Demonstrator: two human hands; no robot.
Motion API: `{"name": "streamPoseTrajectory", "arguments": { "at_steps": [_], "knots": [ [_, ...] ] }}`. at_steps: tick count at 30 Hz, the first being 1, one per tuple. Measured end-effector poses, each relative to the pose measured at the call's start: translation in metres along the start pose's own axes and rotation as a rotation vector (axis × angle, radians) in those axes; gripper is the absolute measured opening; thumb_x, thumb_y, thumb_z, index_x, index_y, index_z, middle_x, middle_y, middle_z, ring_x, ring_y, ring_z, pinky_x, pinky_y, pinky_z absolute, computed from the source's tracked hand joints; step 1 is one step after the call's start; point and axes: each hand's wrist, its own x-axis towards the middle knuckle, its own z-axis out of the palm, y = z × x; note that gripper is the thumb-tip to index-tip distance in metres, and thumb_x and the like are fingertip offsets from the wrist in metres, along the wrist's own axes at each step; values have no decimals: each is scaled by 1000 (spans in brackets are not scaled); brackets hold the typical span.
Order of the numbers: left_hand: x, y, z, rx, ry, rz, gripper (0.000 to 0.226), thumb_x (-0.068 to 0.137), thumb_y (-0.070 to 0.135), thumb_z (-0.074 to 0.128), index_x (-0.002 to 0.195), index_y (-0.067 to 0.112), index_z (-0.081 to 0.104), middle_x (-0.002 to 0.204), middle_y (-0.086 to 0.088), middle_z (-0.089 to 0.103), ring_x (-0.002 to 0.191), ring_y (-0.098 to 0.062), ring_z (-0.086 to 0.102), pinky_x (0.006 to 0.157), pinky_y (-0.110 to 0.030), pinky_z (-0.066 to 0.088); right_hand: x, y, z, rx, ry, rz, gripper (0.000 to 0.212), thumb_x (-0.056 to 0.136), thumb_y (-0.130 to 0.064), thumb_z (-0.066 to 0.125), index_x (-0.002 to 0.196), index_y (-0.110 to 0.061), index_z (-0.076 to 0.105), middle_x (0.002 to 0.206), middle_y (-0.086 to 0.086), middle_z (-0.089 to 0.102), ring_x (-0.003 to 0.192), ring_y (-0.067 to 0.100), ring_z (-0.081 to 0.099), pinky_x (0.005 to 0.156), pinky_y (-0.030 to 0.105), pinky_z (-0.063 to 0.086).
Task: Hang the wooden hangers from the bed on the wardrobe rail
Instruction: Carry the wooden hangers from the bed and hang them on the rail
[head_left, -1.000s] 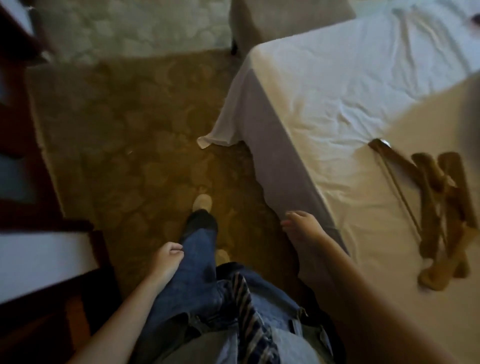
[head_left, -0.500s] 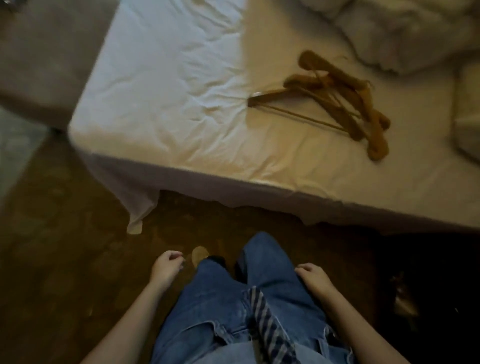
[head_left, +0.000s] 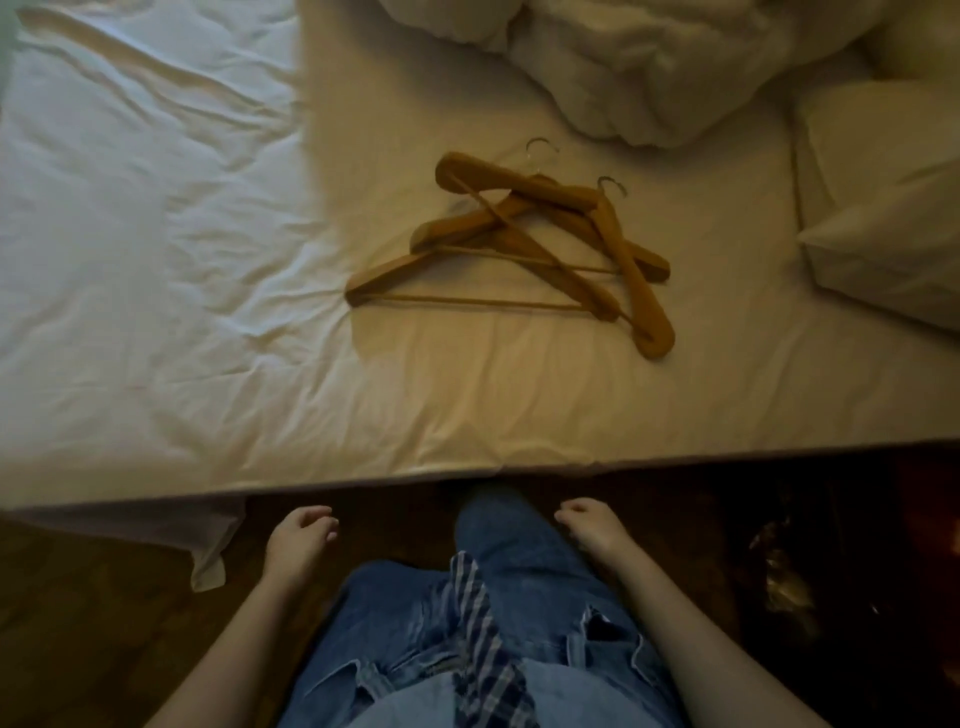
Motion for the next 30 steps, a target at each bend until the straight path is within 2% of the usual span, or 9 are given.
{"name": "streamPoseTrajectory", "arguments": {
  "at_steps": [4,9,12,16,18,22,26,28,30],
  "knots": [
    [0,19,38,-70,-4,-104,24,85,3,59,108,-4,62,96,-18,65,92,-31,61,85,-42,47,24,-64,-52,68,60,-108,30,91,-10,51,115,5,61,109,24,64,103,33,60,77,30,44],
    [20,65,62,-58,-15,-88,10,83,8,62,92,11,64,104,-24,67,101,-39,62,95,-51,47,44,-143,-102,224,149,-191,34,90,-12,51,122,-5,57,109,11,62,103,24,59,96,36,46],
    [23,120,66,-12,-9,2,20,89,11,55,108,8,60,101,-15,63,96,-30,60,85,-39,47,46,-179,-113,286,142,-220,32,92,-15,49,122,-8,57,112,9,62,108,24,58,101,39,46],
    [33,204,69,47,-18,195,26,90,13,53,115,10,59,105,-9,63,95,-24,61,73,-30,45,55,-225,-113,365,180,-233,19,91,-18,49,100,-12,65,106,19,64,106,32,59,98,43,47],
    [42,244,72,74,-32,298,26,90,13,52,115,12,60,104,-6,62,94,-21,60,69,-24,45,63,-251,-111,453,250,-252,28,90,-18,50,110,-4,63,110,24,63,108,36,58,96,44,47],
    [63,320,82,136,-19,489,25,88,8,54,111,9,63,101,-2,62,93,-16,57,68,-16,41,92,-312,-97,672,398,-197,42,86,-26,55,124,-6,56,119,10,61,110,25,58,96,40,48],
    [97,362,90,94,1,521,28,89,10,52,115,12,61,106,1,59,98,-14,55,66,-12,39,124,-372,-79,768,410,-253,18,86,-28,57,96,-13,57,87,0,58,85,17,56,69,28,45],
    [110,370,93,77,3,516,28,89,9,51,115,13,61,107,0,60,99,-14,55,67,-13,41,138,-400,-72,804,411,-254,23,86,-29,60,99,-11,57,85,-2,60,83,15,59,72,28,47],
    [120,374,94,63,-18,503,27,89,8,52,113,13,61,107,-1,61,99,-16,57,69,-16,43,152,-421,-63,838,416,-226,32,81,-34,66,100,-9,59,95,2,62,98,20,61,84,35,52]
  ]
}}
